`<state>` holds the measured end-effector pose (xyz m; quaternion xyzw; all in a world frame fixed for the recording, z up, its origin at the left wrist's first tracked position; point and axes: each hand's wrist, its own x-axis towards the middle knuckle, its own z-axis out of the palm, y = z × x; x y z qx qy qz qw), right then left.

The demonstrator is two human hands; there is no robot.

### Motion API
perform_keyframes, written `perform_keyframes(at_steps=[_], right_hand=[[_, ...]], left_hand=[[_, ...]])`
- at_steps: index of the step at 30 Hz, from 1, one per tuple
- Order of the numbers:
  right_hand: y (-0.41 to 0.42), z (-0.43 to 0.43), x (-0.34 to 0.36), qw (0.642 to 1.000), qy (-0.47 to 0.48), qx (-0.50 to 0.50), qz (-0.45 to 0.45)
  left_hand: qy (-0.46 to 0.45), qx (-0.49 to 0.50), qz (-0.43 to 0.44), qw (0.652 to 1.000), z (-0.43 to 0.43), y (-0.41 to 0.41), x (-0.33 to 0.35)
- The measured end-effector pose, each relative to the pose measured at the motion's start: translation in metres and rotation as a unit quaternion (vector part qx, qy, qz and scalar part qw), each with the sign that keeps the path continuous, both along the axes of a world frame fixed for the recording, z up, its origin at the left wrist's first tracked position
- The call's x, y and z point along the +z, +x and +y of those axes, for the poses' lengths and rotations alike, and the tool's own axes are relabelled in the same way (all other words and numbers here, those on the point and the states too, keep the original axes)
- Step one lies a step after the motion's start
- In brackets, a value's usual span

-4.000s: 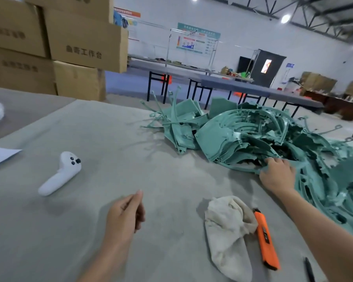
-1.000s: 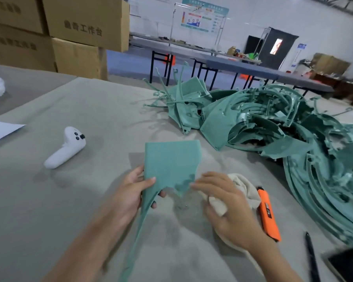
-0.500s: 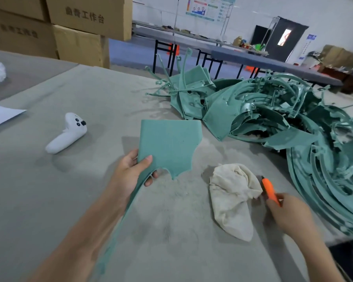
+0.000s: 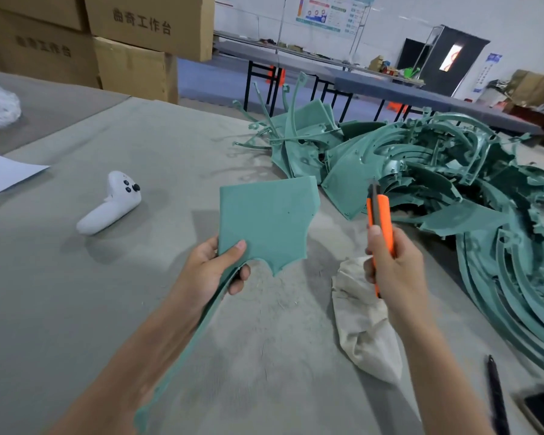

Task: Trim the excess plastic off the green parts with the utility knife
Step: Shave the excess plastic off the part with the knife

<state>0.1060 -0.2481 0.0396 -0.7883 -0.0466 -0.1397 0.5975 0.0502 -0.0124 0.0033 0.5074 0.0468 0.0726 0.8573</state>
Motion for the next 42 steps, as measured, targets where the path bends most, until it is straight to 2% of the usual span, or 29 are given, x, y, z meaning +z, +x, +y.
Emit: perform_keyframes(at_steps=[5,9,12,15,19,22,27,29,31,33,38,42], right_hand=[[-0.002,0.019,-0.021,0.992,-0.032,0.117,-0.039],[-0.004,0.017,-0.031,0.987,-0.064,0.139,-0.059],[-0.006,0.016,-0.028,0.99,0.015,0.134,-0.033],[-0.008,0.02,-0.019,0.985,0.098,0.135,0.035],[-0.011,0.032,-0.013,0.977,0.157,0.124,0.078],[-0.013,0.038,-0.01,0.977,0.169,0.099,0.086],[-0.018,0.035,-0.008,0.972,0.171,0.133,0.093],[-0.02,0.034,-0.006,0.968,0.174,0.148,0.099],[-0.02,0.034,-0.006,0.964,0.199,0.144,0.105],[-0.02,0.035,-0.008,0.958,0.232,0.132,0.109],[-0.022,0.039,-0.016,0.964,0.22,0.114,0.096],[-0.024,0.04,-0.017,0.965,0.201,0.133,0.1]], left_hand=[[-0.004,0.003,0.018,1.0,0.002,0.002,-0.001],[-0.005,0.005,0.024,1.0,0.005,0.005,0.0],[0.008,0.001,0.02,1.0,0.006,0.005,0.001],[0.049,-0.006,0.016,0.999,0.005,0.005,0.003],[0.131,-0.047,0.009,0.99,0.001,0.003,0.004],[0.131,-0.077,0.017,0.988,0.001,0.001,0.004],[0.041,-0.103,0.047,0.993,0.006,-0.002,0.004],[-0.043,-0.107,0.066,0.991,0.009,-0.002,0.003],[-0.174,-0.11,0.068,0.976,0.009,-0.001,0.0],[-0.225,-0.11,0.036,0.968,0.004,-0.003,-0.006],[-0.084,-0.234,-0.05,0.967,-0.007,-0.007,-0.006],[-0.045,-0.176,0.008,0.983,-0.009,-0.008,-0.001]])
